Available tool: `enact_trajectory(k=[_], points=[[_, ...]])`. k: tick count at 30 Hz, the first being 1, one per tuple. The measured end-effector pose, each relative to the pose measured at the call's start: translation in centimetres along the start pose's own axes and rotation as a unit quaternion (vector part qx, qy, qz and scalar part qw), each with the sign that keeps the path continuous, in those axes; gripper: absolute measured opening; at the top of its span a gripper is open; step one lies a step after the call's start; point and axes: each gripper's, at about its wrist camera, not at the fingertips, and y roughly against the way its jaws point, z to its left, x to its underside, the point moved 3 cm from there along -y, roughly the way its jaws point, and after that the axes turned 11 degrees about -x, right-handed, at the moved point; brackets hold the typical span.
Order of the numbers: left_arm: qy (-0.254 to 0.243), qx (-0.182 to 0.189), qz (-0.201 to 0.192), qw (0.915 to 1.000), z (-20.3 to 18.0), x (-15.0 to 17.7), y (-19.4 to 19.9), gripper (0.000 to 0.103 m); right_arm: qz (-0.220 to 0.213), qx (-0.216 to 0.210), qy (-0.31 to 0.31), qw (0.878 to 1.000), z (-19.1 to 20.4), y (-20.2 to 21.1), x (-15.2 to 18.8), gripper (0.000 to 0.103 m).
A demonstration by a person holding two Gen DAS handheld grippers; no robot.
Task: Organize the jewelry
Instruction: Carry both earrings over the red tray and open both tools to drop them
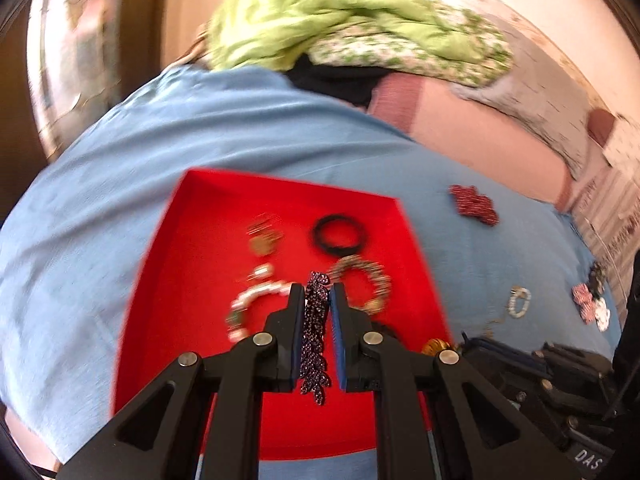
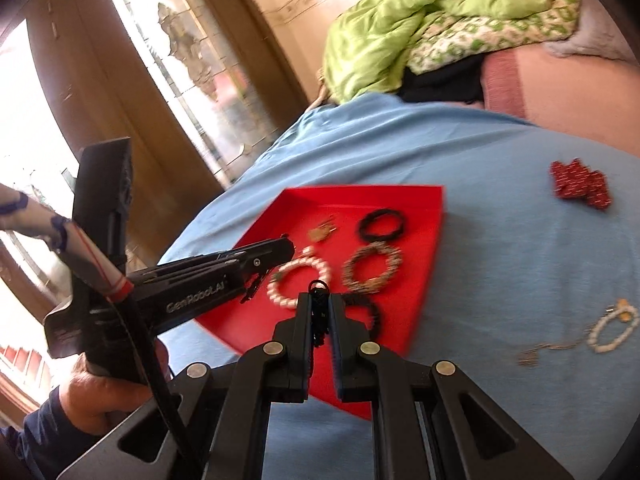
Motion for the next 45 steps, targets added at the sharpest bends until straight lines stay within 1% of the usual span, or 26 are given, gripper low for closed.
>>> enact_trajectory(k=[2,5,9,11,19,22,33,37,40,43,45], points=[[0.013,-0.013,0.013,0.9997,1.7,0.4,-0.7,0.012,0.015,-0.014,-0.001,1.0,0.7,-1.4,0.4,0.009],[0.024,-0.022,0.027,0.9991,3.2,0.9,-1.4,0.012,0.032,-0.018,0.006,0.999,1.4,-3.4,0.9,0.009],[0.024,-0.035,0.052,0.9977,4.2,1.7,-2.5,0.012,0.054,-0.015,-0.001,0.998,0.8,-5.4,1.5,0.009],[0.023,-0.038,0.062,0.9971,4.4,2.0,-3.0,0.012,0.061,-0.006,-0.004,0.998,0.3,-5.7,1.8,0.009],[0.022,-0.051,0.07,0.996,4.6,2.2,-3.4,0.012,0.083,0.008,-0.006,0.996,-0.5,-6.3,2.8,0.01],[0.022,-0.056,0.068,0.9959,4.6,2.2,-3.4,0.013,0.085,0.015,0.005,0.996,-0.3,-6.1,3.1,0.01],[0.003,-0.071,0.063,0.9954,3.9,2.1,-3.5,0.014,0.086,0.016,0.007,0.996,-0.1,-5.6,3.0,0.012],[0.002,-0.074,0.061,0.9954,3.8,2.1,-3.4,0.023,0.084,0.017,0.014,0.996,0.1,-5.4,2.9,0.012],[0.0,-0.076,0.058,0.9954,3.7,2.0,-3.3,0.026,0.081,0.016,0.016,0.996,0.2,-5.3,2.7,0.013],[0.0,-0.081,0.054,0.9953,3.7,1.9,-3.2,0.036,0.077,0.015,0.015,0.997,0.3,-5.1,2.6,0.013],[0.001,-0.08,0.049,0.9956,3.7,1.8,-3.0,0.037,0.075,0.014,0.016,0.997,0.4,-4.9,2.6,0.013]])
